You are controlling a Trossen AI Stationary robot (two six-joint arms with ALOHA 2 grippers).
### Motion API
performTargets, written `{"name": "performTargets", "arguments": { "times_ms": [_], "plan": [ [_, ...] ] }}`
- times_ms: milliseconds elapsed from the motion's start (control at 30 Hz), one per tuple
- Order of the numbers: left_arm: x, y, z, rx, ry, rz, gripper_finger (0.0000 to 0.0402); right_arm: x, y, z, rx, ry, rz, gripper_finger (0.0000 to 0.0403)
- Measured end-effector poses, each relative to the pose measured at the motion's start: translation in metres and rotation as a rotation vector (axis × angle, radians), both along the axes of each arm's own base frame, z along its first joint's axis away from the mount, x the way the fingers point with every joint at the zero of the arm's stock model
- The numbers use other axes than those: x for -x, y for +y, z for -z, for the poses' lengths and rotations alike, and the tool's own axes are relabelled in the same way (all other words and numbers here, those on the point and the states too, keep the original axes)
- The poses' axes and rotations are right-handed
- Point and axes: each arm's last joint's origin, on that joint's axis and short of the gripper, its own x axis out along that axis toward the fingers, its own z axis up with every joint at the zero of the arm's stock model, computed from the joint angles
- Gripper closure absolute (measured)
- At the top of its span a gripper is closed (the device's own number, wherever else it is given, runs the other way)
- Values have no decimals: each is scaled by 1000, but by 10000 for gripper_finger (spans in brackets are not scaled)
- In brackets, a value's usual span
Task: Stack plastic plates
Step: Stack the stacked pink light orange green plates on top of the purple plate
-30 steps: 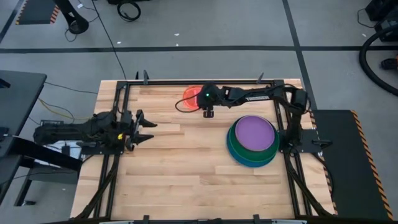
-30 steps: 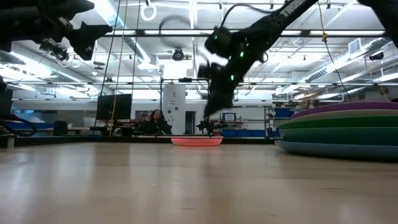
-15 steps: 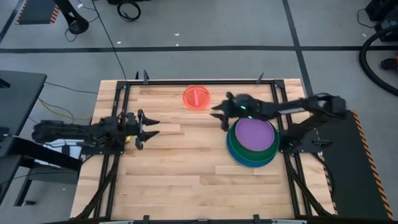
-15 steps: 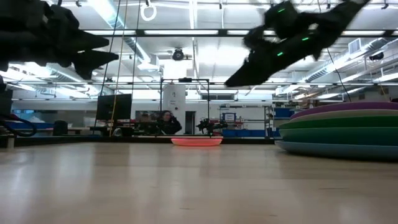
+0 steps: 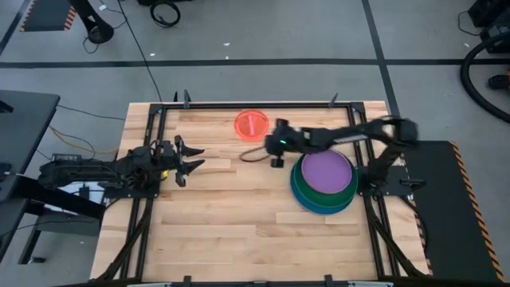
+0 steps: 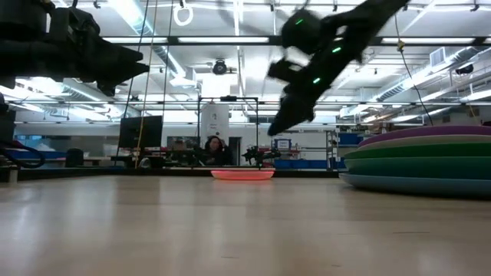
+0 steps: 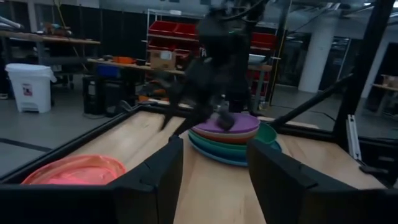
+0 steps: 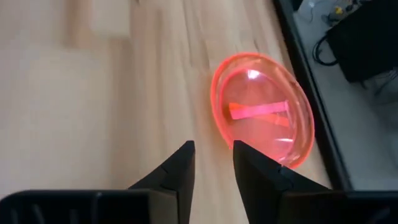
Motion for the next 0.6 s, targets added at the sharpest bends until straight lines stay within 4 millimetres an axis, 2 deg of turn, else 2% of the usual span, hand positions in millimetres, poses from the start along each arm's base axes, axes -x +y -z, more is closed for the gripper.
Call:
{"name": "performTargets", "arguments": {
  "times_ms": [100, 200, 333, 433, 600],
  "plan": [
    [0, -1, 0, 3, 4, 12, 219, -29, -23, 12, 66, 162, -48, 277],
    [0, -3, 0, 0, 4, 23, 219, -48, -45, 25, 87, 332, -81, 274],
    [0, -2, 0, 8, -4, -5, 219, -67, -65, 33, 103, 413, -128, 274],
    [0, -2, 0, 2, -1, -5, 219, -74, -72, 43, 118, 473, -172, 276],
    [0, -2, 0, 2, -1, -5, 219, -75, -76, 59, 134, 548, -243, 276]
  ]
}}
